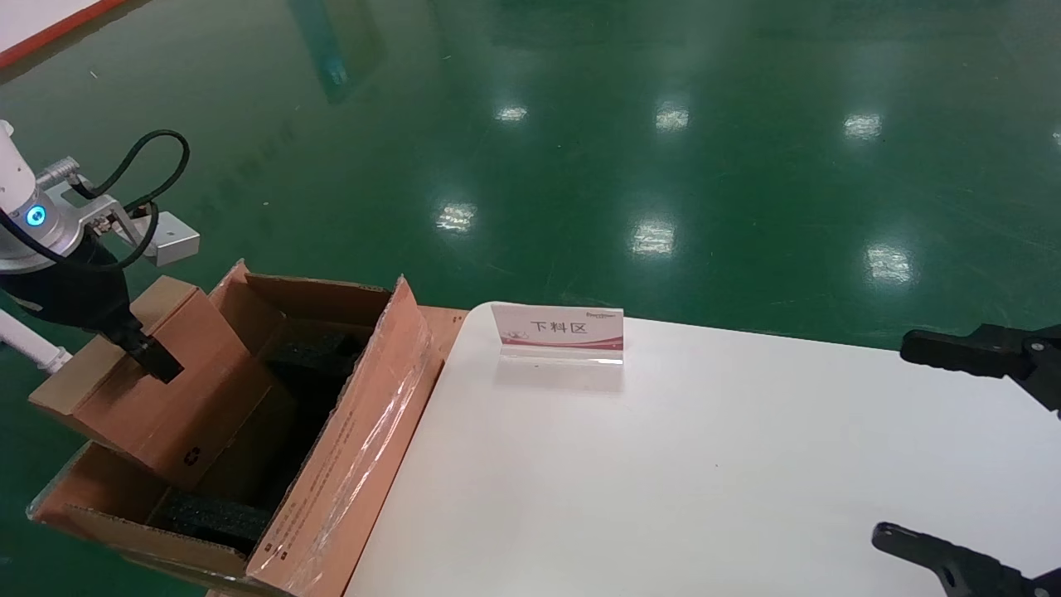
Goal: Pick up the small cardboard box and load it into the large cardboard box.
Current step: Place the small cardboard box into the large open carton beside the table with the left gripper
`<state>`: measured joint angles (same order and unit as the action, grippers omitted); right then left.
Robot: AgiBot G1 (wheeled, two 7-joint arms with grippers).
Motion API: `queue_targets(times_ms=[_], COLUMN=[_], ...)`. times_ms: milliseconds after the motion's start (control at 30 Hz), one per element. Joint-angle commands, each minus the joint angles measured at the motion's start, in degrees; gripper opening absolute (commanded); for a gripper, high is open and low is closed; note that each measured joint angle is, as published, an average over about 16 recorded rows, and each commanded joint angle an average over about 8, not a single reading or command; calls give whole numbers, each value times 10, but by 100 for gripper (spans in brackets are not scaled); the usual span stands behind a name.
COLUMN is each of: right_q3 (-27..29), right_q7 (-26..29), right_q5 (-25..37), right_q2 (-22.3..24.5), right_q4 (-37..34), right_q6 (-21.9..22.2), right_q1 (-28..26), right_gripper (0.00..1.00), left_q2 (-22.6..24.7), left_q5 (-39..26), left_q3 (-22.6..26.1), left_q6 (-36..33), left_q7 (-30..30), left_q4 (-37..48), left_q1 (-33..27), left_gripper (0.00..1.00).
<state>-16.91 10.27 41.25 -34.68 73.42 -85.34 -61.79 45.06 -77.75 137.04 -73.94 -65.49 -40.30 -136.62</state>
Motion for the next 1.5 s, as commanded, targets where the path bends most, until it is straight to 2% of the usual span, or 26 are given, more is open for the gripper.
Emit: queue_targets(times_ms=[33,833,1500], right_q3=[0,-1,-1], right_q7=[0,0,-1], right_q5=[0,-1,-1], right_q2=[0,0,1], right_q4=[0,0,0], right_q6=[0,0,1], right_q1=[0,0,0], right_gripper=[100,100,100], left_q2=[0,17,47], left_q5=[-3,-19,-7], left_q3=[1,12,5], left_q6=[4,36,63], left_q7=[-6,-72,-75], left_q4=[-4,-12,43], left_q1=[2,43,96], left_gripper=[0,0,0])
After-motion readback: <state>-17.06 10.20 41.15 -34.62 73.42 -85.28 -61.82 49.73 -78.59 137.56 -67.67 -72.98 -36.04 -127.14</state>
